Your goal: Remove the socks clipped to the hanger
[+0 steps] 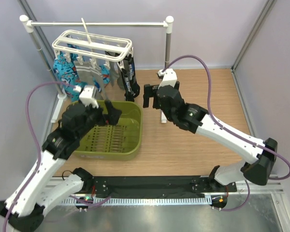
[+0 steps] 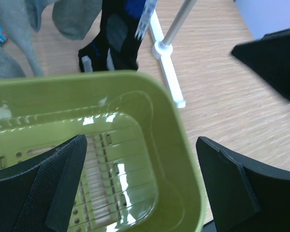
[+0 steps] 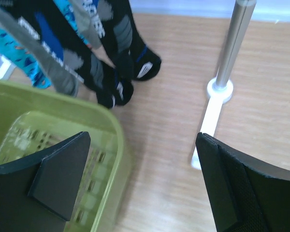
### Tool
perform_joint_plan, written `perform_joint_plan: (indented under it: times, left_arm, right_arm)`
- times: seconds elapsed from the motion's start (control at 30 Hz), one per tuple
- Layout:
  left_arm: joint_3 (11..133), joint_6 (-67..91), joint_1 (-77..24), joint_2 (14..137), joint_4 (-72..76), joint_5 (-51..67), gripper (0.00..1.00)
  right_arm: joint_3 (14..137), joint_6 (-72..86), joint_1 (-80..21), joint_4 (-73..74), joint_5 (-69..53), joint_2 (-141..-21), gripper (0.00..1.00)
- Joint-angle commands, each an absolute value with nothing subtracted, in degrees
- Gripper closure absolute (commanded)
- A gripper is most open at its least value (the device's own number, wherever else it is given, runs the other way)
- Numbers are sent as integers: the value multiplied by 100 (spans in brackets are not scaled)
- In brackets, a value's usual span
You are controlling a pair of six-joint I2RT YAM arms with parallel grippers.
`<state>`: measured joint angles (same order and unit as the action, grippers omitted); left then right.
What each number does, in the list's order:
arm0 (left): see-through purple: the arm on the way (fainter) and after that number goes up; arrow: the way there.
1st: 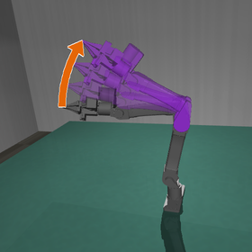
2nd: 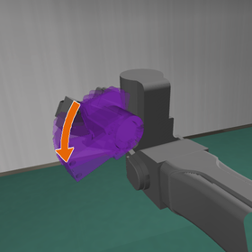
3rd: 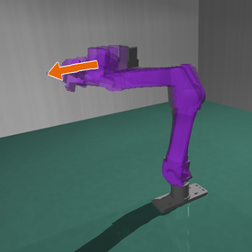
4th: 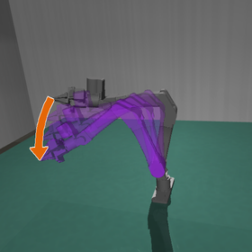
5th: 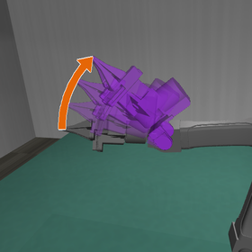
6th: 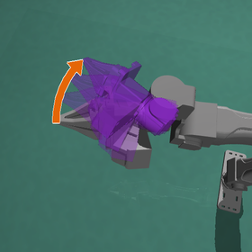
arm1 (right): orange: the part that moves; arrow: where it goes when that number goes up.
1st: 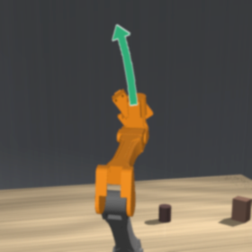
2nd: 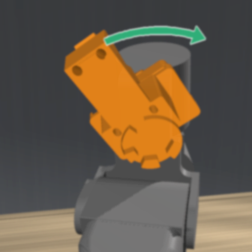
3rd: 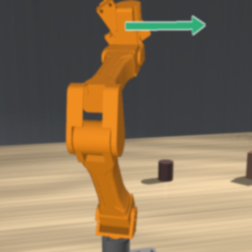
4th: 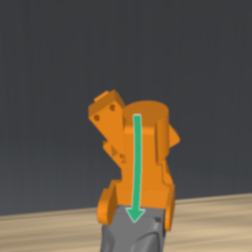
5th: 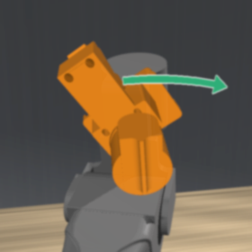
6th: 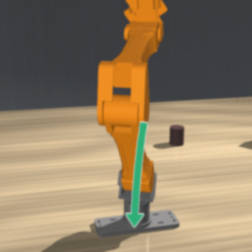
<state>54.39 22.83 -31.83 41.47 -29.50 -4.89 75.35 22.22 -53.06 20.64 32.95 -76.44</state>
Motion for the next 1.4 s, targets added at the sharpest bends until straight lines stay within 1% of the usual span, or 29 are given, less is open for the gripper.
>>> perform_joint_plan:
  times: [0.0,0.07,0.1,0.13,0.2,0.23,0.27,0.33,0.43,0.47,0.5,0.57,0.6,0.67,0.73,0.8,0.97,1.1,1.17,1.23,1.27,1.37]
  left_arm:
    - [6528,2760,-3155,5095,-2909,-520,0]
    - [7106,2777,-3155,5674,-2918,-483,1]
    - [7258,2777,-3147,5817,-2901,-536,1]
    - [7390,2786,-3146,5949,-2883,-588,2]
    - [7655,2812,-3112,6134,-2725,-817,2]
    - [7681,2812,-3103,6152,-2646,-870,2]
    - [7664,2804,-3076,6161,-2437,-931,3]
    - [7489,2760,-3015,6152,-2138,-1037,3]
    - [7146,2760,-2804,6170,-1768,-1064,6]
    - [7059,2795,-2725,6170,-1680,-1037,9]
    - [6988,2960,-2533,6153,-1600,-976,9]
    - [6812,3207,-2278,6056,-1302,-433,10]
    - [6794,3339,-2041,6021,-1214,-257,10]
    - [6829,3480,-1951,5977,-1108,-158,11]
    - [6960,3472,-1925,6003,-1090,-150,11]
    - [7075,3515,-1916,6134,-1037,-88,13]
    - [7540,3919,-1916,6608,-739,263,20]
    - [7839,4104,-1925,6863,-615,176,24]
    - [7910,4157,-1934,6960,-449,123,24]
    - [8006,4166,-1968,7084,-308,79,25]
    - [8094,4062,-2047,7162,-290,36,25]
    - [8200,3745,-2354,7233,-264,-324,25]
  right_arm:
    - [8173,1534,-5300,1829,3956,-8085,0]
    - [8288,822,-5309,1470,3711,-8419,0]
    - [8305,817,-5300,1294,3587,-8524,0]
    - [8253,495,-5300,1083,3438,-8595,2]
    - [8244,387,-5291,529,3077,-8806,5]
    - [8392,404,-5291,466,3007,-8876,11]
    - [8498,413,-5291,440,2910,-8938,13]
    - [8770,396,-5291,440,2576,-9052,16]
    - [8938,369,-5247,326,2662,-9088,19]
    - [8947,395,-5212,273,2698,-9105,20]
    - [8930,430,-5177,246,2524,-9088,20]
    - [8755,518,-4967,36,1989,-9079,21]
    - [8467,510,-4905,-182,1421,-9062,20]
    - [8114,396,-4799,-850,1039,-9035,20]
    - [7850,264,-4746,-1246,854,-9149,20]
    - [7840,255,-4588,-1335,686,-9272,20]
    - [7664,26,-4447,-1942,-182,-9702,21]
    - [7664,-184,-4447,-2267,-176,-10036,22]
    - [7760,-229,-4447,-2294,-106,-10151,26]
    - [7770,-229,-4447,-2390,-18,-10230,35]
    - [7717,-202,-4456,-2425,-18,-10213,44]
    - [7638,-123,-4465,-2531,-18,-10134,54]
